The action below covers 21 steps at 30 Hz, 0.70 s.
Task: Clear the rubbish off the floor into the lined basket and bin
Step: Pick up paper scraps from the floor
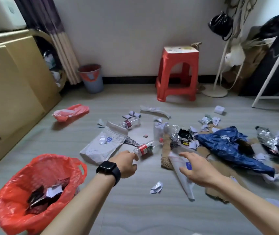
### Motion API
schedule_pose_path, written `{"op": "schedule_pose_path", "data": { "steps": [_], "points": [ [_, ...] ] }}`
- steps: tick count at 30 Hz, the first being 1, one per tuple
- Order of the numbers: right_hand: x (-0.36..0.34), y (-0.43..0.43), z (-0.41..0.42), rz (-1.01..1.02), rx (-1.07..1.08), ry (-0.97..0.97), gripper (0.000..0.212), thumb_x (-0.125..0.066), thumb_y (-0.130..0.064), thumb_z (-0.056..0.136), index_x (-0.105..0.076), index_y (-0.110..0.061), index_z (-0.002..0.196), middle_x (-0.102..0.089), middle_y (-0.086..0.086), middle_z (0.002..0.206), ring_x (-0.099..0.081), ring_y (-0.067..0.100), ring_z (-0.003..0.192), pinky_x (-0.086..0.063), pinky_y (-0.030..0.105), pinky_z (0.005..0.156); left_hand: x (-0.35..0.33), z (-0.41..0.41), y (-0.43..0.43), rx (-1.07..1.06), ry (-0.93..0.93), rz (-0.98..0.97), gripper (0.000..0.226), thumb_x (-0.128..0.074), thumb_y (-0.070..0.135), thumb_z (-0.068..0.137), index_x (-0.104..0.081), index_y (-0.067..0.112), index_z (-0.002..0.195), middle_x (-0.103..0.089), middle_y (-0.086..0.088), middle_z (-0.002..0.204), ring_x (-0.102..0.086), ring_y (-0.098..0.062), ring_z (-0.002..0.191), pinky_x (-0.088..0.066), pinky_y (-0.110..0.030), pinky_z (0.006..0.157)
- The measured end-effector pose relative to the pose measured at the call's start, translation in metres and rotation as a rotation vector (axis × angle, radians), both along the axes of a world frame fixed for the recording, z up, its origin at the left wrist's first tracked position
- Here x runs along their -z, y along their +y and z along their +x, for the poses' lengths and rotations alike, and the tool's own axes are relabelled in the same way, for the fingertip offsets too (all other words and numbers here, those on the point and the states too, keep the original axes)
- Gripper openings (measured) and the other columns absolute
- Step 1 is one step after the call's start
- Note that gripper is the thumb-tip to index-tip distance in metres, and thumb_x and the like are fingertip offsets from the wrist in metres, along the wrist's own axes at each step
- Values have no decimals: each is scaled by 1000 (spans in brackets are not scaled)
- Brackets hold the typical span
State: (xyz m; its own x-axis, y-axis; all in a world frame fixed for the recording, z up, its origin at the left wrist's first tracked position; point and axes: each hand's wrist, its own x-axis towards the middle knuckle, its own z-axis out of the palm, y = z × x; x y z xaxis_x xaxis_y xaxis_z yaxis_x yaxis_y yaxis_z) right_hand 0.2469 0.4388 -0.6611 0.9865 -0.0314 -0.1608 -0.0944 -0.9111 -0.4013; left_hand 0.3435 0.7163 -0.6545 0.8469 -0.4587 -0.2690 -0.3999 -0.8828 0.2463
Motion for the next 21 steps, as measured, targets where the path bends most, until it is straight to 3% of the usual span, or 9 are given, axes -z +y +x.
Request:
{"op": "schedule_pose_path", "data": {
  "steps": [6,9,14,16,18,20,21],
  "points": [
    [102,-2,37,14,14,184,61,-54,-43,91,-35,-30,148,-40,-1,150,-43,24,134,-39,38,109,100,47,-1,-104,118,65,45,-50,28,93,-50,25,137,-45,-3,144,-39,-23,136,-36,-35,110],
    [170,8,52,46,23,266,64,-54,-44,92,-32,-32,150,-34,-2,153,-42,23,136,-39,38,109,167,55,4,-142,223,117,52,-52,27,93,-42,23,144,-33,-5,152,-40,-23,135,-34,-31,109],
    [256,27,75,3,-9,371,65,-51,-52,93,-23,-44,150,-12,3,163,-36,30,139,-41,41,107,244,90,16,-197,202,256,61,-55,33,89,-36,27,146,-12,-8,159,-29,-27,140,-33,-35,110],
    [281,36,79,-70,-73,363,60,-53,-49,92,-28,-47,147,-12,2,163,-38,31,134,-47,40,99,271,114,20,-209,150,308,68,-55,36,89,-29,28,151,-6,-12,161,-29,-30,140,-34,-38,110],
    [290,42,77,-179,-171,193,54,-70,-43,83,-52,-40,135,-38,9,153,-51,34,119,-56,39,77,287,134,22,-228,85,322,70,-53,40,91,-22,29,154,-4,-17,162,-25,-34,141,-32,-42,111],
    [296,44,73,-222,-231,65,49,-91,-36,64,-74,-25,108,-67,12,120,-66,33,91,-55,35,48,302,148,22,-235,65,309,67,-47,42,96,-20,24,154,-10,-16,162,-22,-34,143,-31,-46,111],
    [300,44,71,-234,-246,-5,47,-94,-34,59,-77,-21,100,-71,10,107,-68,32,83,-51,32,40,307,149,21,-244,86,295,63,-44,41,98,-22,20,153,-16,-15,160,-25,-33,143,-34,-47,108]
  ]
}}
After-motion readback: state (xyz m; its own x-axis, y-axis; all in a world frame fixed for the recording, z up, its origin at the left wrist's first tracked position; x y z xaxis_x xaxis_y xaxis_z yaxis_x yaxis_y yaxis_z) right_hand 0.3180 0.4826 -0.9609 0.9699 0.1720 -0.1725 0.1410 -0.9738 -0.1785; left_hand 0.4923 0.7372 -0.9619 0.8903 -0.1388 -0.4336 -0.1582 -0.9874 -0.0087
